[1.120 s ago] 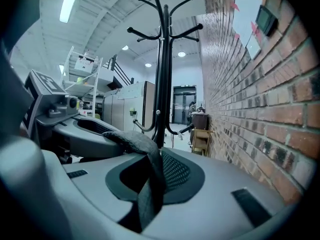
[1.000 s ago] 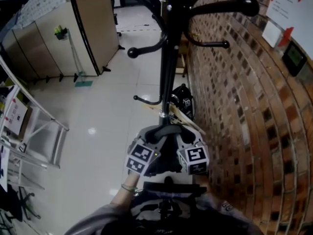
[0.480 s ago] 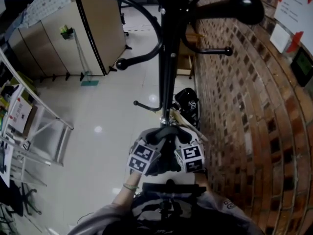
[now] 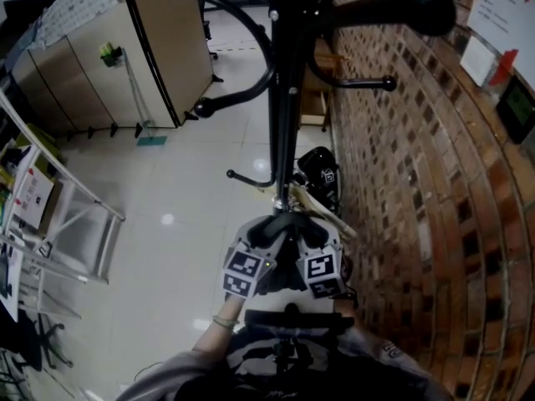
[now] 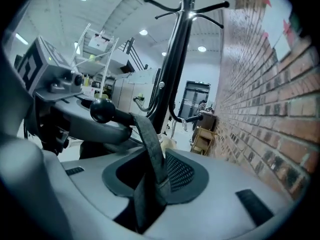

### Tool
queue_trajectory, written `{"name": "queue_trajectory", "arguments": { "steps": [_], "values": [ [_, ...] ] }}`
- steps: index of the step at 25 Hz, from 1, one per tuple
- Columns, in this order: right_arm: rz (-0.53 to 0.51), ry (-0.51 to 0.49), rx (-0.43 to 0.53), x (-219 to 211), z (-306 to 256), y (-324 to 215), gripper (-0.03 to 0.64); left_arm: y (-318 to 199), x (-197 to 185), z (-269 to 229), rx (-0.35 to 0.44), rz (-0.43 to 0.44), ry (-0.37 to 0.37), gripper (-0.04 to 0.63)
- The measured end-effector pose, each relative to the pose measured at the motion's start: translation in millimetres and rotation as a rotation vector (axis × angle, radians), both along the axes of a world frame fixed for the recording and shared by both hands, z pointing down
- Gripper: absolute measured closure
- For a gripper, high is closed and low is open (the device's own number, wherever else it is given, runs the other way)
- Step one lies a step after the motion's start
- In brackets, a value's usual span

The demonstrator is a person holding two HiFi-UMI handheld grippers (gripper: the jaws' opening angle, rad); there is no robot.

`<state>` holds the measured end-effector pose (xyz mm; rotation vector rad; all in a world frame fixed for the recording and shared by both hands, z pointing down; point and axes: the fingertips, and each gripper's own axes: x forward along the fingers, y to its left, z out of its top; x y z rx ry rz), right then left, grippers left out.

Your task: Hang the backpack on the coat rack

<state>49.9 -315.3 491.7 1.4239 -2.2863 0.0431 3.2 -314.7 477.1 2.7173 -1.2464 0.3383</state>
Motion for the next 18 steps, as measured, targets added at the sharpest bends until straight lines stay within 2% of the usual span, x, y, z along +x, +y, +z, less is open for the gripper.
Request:
{"name": "queue_trajectory", "arguments": {
  "steps": [7,9,11,12,18],
  "values": [
    [0.051,-0.227,0.002,17.1,-6.9,22.5,0.495,28.6,-22.3,-12.7,0.021,-0.003,0.086,0.426],
    [0.079,-0.305,-0.008,19.1,-9.9,27.8,0.513,33.5,-27.5,-9.0,0.004,0.004,0.089,0.448],
    [0.118,-0.369,-0.018,19.8,-11.4,34.5,0.566,38.9,-31.4,-7.4,-0.003,0.01,0.086,0.559],
    [0.134,-0.391,-0.023,19.1,-11.9,38.8,0.606,41.6,-33.5,-7.2,-0.002,0.007,0.083,0.581],
    [0.104,-0.445,-0.013,-4.6,-13.9,62.3,0.606,58.1,-44.4,2.2,-0.039,0.011,0.091,0.595]
  ]
}}
